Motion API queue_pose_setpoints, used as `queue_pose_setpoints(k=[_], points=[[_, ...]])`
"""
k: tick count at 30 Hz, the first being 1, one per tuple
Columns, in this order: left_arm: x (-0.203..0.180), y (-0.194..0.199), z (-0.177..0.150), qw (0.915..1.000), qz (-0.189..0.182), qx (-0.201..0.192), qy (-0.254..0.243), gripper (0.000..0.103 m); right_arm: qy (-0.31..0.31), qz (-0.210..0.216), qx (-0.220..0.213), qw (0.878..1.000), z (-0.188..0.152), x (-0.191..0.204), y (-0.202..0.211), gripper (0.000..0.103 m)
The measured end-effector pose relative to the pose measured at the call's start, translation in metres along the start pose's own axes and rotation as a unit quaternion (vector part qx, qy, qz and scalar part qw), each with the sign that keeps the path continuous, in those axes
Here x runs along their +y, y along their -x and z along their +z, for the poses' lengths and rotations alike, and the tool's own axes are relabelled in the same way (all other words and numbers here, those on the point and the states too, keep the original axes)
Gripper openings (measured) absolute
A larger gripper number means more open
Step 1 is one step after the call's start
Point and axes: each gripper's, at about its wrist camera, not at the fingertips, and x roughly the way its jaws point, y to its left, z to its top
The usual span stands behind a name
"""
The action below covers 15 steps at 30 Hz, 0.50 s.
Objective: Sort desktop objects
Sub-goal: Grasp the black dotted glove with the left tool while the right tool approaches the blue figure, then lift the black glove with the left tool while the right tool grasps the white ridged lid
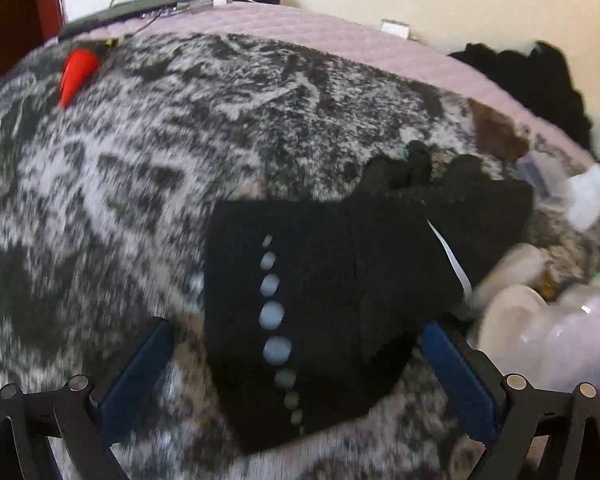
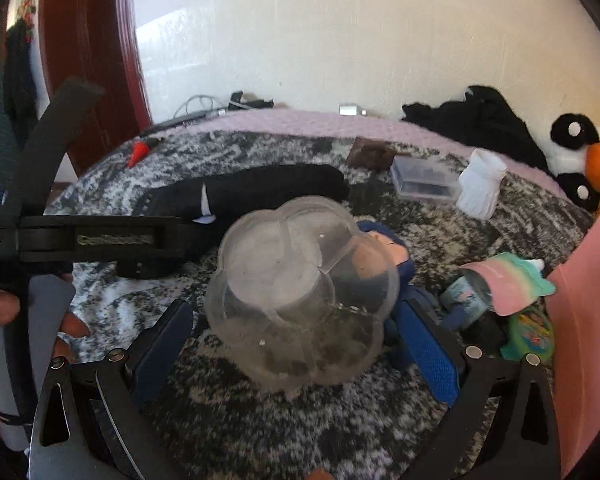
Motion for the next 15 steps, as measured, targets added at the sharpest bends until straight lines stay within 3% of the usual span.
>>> queue_pose_setpoints(k=[5,8,10,15], points=[[0.011,0.015,0.001,0.9992,-0.023,-0.023,0.025,0.1,0.018,-0.016,0.002,1.0,-0.001,0.005,-0.01,0.103],[0.018,0.025,0.002,0.9978,-0.036,-0.037,0.041,0.077,0.015,-0.01,0.004,1.0,0.001,0.002,-0.01,0.102],[0.022,0.031,0.002,0.9966,-0.045,-0.046,0.051,0.054,-0.001,-0.003,0.006,1.0,0.002,-0.003,-0.007,0.101],[0.035,0.052,0.001,0.992,-0.07,-0.07,0.079,0.05,-0.04,0.017,0.002,0.999,0.003,-0.016,0.011,0.1]])
